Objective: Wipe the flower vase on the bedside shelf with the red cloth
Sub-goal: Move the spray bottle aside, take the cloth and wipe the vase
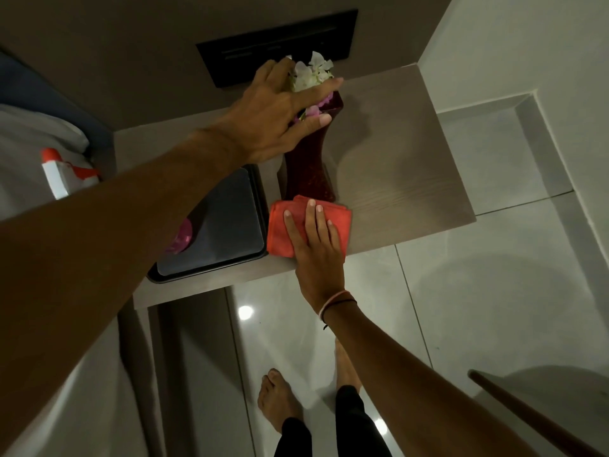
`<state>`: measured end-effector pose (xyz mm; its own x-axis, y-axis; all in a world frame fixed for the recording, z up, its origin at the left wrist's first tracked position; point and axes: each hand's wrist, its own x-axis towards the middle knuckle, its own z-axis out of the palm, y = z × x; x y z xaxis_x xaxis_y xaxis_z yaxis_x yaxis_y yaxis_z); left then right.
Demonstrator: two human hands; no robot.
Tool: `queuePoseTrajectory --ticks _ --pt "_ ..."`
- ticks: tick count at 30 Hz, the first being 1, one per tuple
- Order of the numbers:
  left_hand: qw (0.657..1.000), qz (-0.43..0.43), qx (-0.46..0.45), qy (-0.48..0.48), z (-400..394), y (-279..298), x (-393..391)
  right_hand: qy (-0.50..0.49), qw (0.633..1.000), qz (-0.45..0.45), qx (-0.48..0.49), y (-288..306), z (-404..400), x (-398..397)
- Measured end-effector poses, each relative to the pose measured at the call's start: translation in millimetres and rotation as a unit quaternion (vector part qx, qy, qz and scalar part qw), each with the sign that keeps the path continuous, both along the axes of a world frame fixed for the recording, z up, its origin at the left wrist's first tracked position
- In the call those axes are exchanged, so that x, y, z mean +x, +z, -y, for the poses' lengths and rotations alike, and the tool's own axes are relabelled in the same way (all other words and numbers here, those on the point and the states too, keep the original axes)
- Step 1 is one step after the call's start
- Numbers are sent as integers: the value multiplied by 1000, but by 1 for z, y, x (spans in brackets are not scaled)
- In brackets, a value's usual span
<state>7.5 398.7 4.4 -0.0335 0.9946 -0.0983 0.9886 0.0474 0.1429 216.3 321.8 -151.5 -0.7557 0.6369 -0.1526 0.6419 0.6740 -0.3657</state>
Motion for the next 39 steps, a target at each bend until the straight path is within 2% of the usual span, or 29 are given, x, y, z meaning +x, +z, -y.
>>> queuePoseTrajectory --ticks 9,11,13,16,19,25,35,39 --pt "1000 -7 2 -2 2 -3 0 109 989 -74 -68 8 1 6" --pt "1000 -5 -1 2 2 -3 0 72 987 -120 -84 13 2 13" --pt "1000 -4 -2 3 1 -4 0 -13 978 -194 -75 17 5 22" --pt "1000 -7 4 2 0 -5 -1 -131 961 -244 2 21 6 30" --pt "1000 -8 9 5 1 -6 -1 -189 959 -203 60 19 -2 26" --pt "1000 -11 20 6 3 -7 1 -157 984 -70 48 11 -6 8" --pt "1000 -4 27 9 4 -4 3 -181 979 -33 90 14 -10 10" --pt "1000 0 23 10 2 -5 1 -184 983 -5 21 12 -27 16"
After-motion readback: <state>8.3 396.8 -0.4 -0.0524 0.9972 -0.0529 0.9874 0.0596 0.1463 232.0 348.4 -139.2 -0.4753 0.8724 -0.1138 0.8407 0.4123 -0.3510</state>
